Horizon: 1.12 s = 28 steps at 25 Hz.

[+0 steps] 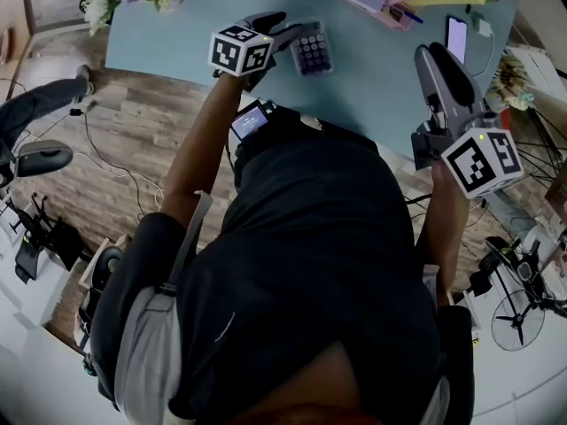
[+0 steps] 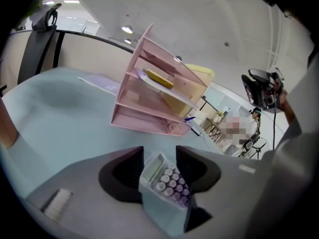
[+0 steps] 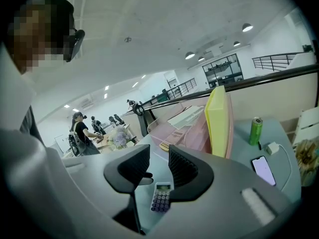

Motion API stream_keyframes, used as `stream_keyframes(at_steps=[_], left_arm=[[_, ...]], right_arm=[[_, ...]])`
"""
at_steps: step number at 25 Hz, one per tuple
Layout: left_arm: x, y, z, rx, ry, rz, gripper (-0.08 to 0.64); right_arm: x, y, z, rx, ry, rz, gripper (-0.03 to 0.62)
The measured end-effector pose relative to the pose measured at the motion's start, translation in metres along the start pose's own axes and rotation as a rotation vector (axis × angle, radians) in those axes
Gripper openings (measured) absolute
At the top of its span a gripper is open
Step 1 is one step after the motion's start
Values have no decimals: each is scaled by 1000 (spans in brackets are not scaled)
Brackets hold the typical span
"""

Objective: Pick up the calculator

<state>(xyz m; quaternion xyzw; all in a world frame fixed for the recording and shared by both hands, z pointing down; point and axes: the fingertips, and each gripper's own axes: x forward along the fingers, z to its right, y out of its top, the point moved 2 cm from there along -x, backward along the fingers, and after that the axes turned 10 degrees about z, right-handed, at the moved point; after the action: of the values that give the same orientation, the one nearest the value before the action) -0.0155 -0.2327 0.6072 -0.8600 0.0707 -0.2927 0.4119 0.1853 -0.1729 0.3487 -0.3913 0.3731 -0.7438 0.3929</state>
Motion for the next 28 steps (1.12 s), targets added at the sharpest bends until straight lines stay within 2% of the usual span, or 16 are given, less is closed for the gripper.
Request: stream_keyframes(at_steps=[13,28], left_arm=[[21,-34,-20,-40,39,-67,251],[33,-63,-35,-93,74,-113,255]], right_arm=[[-8,-8,2,-7,-16,-23,118],[-9,-11,-6,-27,-24,-45,118]])
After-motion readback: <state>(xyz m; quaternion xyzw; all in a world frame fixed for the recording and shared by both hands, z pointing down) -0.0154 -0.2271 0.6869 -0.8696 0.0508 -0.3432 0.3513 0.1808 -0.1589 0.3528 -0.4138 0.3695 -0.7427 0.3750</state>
